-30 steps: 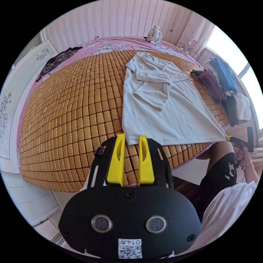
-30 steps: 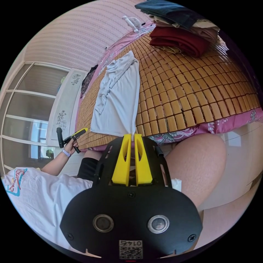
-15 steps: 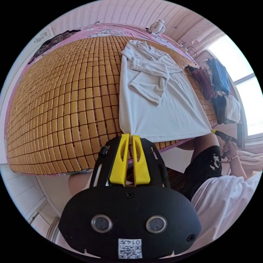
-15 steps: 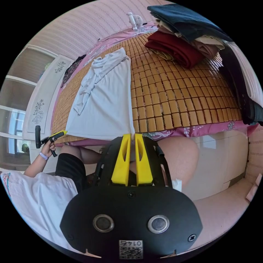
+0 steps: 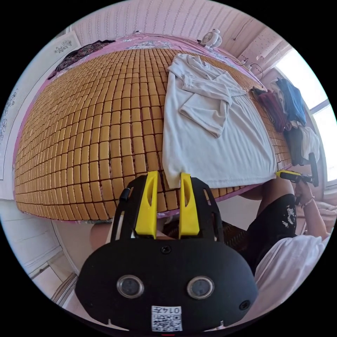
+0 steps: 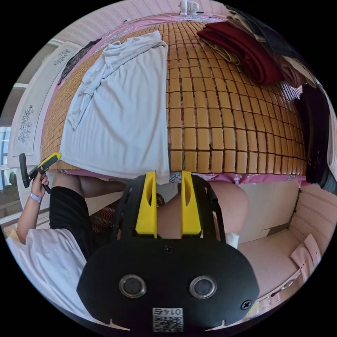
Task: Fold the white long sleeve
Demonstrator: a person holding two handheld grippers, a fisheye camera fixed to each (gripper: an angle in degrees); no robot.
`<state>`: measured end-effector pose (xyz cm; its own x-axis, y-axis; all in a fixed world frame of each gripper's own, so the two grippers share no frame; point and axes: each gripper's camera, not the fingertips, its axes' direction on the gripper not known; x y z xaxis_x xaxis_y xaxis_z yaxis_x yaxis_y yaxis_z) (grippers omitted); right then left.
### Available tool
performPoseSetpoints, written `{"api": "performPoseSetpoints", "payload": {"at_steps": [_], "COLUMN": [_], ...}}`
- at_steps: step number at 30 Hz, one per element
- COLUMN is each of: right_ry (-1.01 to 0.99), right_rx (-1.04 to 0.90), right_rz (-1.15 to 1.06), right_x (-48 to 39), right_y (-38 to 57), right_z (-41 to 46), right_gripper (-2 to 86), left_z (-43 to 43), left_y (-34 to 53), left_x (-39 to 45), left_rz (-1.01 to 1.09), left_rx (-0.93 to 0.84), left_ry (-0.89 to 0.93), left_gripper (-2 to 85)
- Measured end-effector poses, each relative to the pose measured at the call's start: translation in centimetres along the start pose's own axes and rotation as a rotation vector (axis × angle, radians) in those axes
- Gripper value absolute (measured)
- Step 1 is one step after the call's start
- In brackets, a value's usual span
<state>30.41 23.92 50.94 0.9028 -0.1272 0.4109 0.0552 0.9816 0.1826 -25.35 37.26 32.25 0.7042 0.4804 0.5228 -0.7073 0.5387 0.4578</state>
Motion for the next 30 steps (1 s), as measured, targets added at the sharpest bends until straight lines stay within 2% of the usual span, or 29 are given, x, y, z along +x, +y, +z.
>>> {"api": "performPoseSetpoints", "payload": {"at_steps": [3, 5, 8, 11, 12, 13, 17, 22, 24, 30], "right_ry": [0.001, -0.027, -0.171, -0.298, -0.418, -0.554, -0.848, -1.038, -1.066, -0.965], "right_rx": [-0.004, 0.004, -0.021, 0.048, 0.112, 0.189, 0.403, 0.668, 0.758, 1.116], "right_rz": [0.03, 0.055, 0.056, 0.061, 0.085, 0.124, 0.223, 0.026, -0.069, -0.451], "right_x": [1.2, 2.4, 4.5, 6.3, 7.4, 8.8, 12.3, 12.7, 11.9, 6.6], "right_y": [1.3, 2.6, 4.8, 7.8, 9.5, 11.4, 16.7, 21.3, 22.5, 30.5], "right_z": [-0.1, -0.3, -0.2, -1.8, -2.8, -3.8, -6.9, -16.3, -20.9, -39.2], "right_gripper": [6.6, 3.0, 0.4, 0.1, 0.1, 0.0, -0.1, -0.2, -0.2, -0.2], "left_z": [0.2, -0.3, -1.1, -2.8, -3.4, -4.8, -11.9, -22.6, -27.5, -45.8], "left_y": [0.7, 1.7, 3.6, 6.2, 6.8, 8.0, 11.9, 14.6, 15.6, 22.0], "left_x": [0.5, 0.4, -0.4, -1.0, -1.1, -1.2, -1.7, -1.8, -1.3, 0.9], "left_rz": [0.053, 0.083, 0.065, 0.02, 0.017, 0.011, 0.008, 0.085, 0.137, 0.297], "left_rx": [-0.034, -0.048, -0.051, -0.016, 0.007, 0.06, 0.31, 0.59, 0.703, 1.112], "left_ry": [-0.038, 0.006, 0.061, 0.128, 0.147, 0.183, 0.259, 0.265, 0.246, 0.193], "left_gripper": [6.8, 0.7, -0.7, -0.9, -0.9, -1.0, -1.0, -1.0, -1.0, -1.0]}}
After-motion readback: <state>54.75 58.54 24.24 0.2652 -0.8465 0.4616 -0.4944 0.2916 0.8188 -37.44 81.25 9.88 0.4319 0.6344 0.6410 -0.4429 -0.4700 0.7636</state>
